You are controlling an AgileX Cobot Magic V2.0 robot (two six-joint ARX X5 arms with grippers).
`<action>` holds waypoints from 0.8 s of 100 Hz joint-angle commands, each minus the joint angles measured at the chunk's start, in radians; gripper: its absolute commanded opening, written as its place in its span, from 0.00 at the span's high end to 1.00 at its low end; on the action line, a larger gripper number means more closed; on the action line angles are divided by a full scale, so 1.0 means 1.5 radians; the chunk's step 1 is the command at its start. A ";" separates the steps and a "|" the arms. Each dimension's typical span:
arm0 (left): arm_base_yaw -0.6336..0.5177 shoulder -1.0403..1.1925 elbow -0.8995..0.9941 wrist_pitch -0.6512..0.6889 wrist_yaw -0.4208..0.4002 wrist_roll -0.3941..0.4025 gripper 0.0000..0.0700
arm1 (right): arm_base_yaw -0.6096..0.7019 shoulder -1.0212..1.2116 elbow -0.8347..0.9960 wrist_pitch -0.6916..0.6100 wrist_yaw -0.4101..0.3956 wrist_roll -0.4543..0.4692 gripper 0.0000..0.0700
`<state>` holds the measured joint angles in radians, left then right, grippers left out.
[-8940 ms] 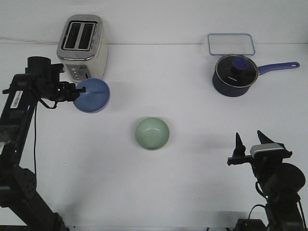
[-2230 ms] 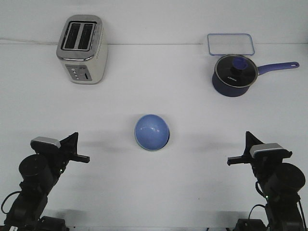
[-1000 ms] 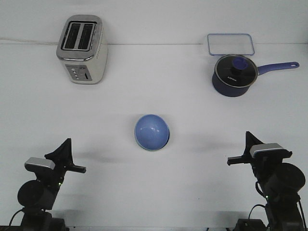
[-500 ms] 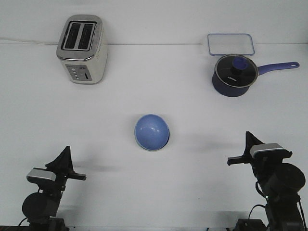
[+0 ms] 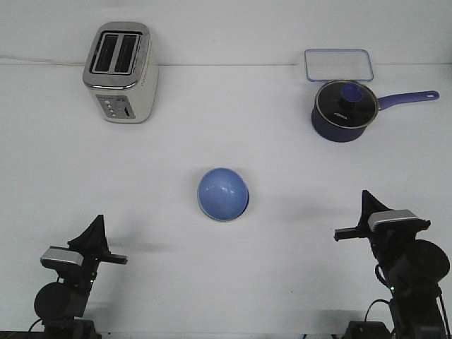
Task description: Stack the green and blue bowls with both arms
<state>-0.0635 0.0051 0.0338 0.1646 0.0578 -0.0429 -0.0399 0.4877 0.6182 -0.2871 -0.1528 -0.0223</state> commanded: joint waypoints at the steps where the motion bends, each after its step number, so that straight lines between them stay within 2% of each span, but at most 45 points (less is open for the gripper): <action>1: 0.000 -0.002 -0.013 0.009 0.001 0.001 0.99 | 0.001 0.003 0.006 0.007 0.002 -0.003 1.00; 15: 0.000 -0.002 -0.013 0.013 0.001 -0.014 0.99 | 0.001 0.003 0.006 0.007 0.002 -0.003 1.00; 80: 0.000 -0.002 -0.013 0.012 0.001 -0.014 0.99 | 0.001 0.003 0.006 0.007 0.002 -0.003 1.00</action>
<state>-0.0639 0.0051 0.0338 0.1707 0.0578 -0.0628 -0.0399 0.4877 0.6182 -0.2863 -0.1528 -0.0223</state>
